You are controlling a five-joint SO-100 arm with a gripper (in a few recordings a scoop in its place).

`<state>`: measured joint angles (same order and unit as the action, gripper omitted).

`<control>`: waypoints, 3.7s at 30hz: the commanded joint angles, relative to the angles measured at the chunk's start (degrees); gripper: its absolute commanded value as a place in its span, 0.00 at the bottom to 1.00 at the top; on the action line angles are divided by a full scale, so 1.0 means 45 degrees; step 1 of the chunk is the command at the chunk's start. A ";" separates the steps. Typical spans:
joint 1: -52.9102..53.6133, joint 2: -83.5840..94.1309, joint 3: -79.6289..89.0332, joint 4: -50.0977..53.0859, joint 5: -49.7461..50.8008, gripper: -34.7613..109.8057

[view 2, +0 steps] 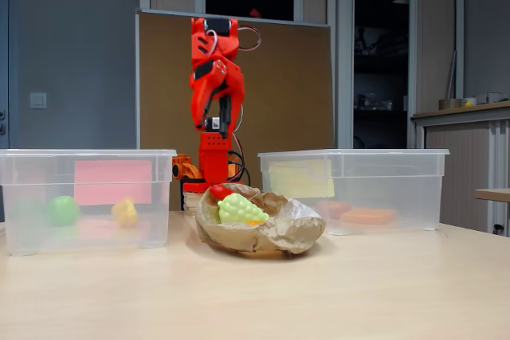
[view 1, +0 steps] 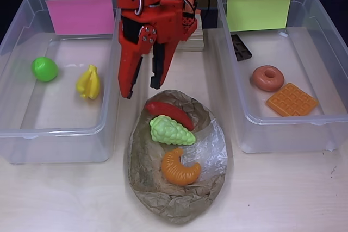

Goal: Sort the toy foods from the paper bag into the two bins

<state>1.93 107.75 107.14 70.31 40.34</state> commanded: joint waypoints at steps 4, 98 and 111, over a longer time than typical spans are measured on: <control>-0.0801 -0.1367 0.0820 -0.1191 0.1563 0.32; -0.2480 -0.6582 -0.6094 0.1211 -0.0254 0.38; 0.1172 0.0898 -0.2441 0.1484 -0.1836 0.38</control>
<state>1.32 100.90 90.70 77.78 33.40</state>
